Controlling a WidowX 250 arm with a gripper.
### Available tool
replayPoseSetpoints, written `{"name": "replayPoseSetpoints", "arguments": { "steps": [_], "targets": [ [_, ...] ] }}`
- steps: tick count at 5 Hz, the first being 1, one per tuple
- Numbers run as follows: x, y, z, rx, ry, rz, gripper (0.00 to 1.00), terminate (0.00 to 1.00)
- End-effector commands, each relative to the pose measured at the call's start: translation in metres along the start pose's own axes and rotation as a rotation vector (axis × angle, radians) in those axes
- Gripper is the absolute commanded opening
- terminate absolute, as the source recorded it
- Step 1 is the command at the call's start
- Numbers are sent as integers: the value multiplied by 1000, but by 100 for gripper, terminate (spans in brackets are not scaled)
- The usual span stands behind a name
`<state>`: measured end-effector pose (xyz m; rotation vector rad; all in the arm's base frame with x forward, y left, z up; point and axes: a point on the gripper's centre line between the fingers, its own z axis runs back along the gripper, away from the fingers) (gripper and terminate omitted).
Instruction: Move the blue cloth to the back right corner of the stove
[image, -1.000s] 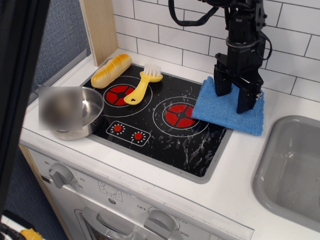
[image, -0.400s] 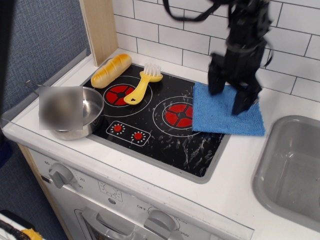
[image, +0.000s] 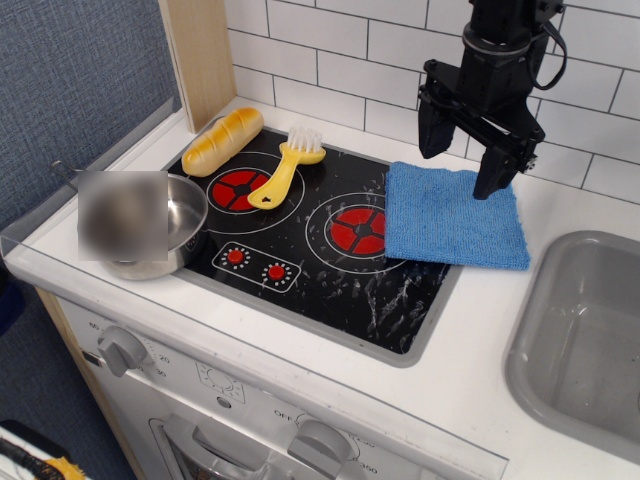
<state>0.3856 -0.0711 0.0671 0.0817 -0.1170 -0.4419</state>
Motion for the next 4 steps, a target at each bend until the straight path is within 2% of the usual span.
{"name": "replayPoseSetpoints", "arguments": {
  "steps": [1,2,3,4],
  "targets": [
    [-22,-1,31,11,-39,239,100,0],
    [-29,-4,30,1,-55,277,100,0],
    [-32,-4,28,-21,-116,281,100,0],
    [-32,-4,28,-21,-116,281,100,0]
  ]
}}
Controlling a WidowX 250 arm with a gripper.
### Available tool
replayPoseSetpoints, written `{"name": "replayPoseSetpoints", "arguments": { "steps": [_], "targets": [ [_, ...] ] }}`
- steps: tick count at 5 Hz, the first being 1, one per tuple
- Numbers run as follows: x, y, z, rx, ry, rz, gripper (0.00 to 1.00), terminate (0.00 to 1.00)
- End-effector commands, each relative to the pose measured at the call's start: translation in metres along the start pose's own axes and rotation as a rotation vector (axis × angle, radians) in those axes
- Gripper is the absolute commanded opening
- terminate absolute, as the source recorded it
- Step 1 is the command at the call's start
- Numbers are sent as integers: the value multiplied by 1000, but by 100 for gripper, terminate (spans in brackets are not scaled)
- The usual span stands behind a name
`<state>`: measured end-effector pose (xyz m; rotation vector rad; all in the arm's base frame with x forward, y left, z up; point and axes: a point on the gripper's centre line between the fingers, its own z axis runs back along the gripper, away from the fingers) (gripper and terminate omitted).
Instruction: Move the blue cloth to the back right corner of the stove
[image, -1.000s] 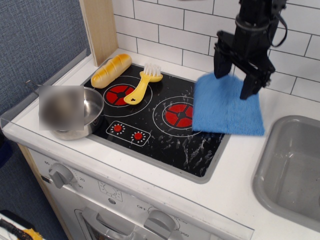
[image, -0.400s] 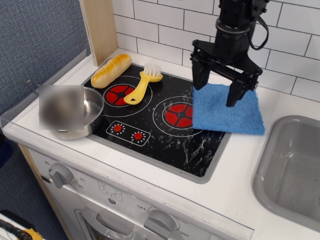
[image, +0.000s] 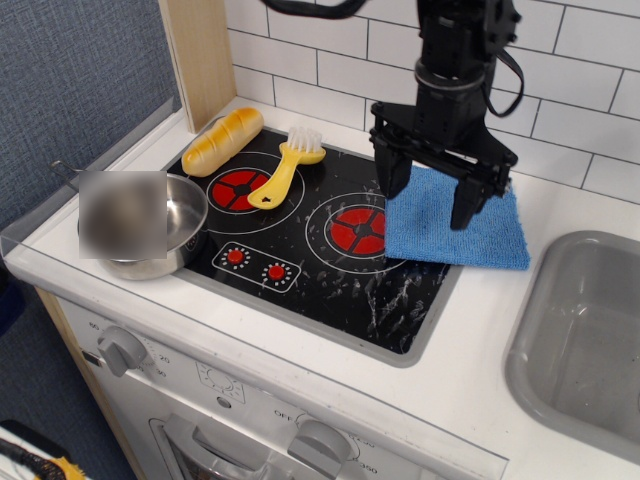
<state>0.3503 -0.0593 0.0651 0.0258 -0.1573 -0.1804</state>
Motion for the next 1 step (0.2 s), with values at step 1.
{"name": "replayPoseSetpoints", "arguments": {
  "steps": [1],
  "targets": [
    [6,-2,26,1,-77,15,100,100]
  ]
}}
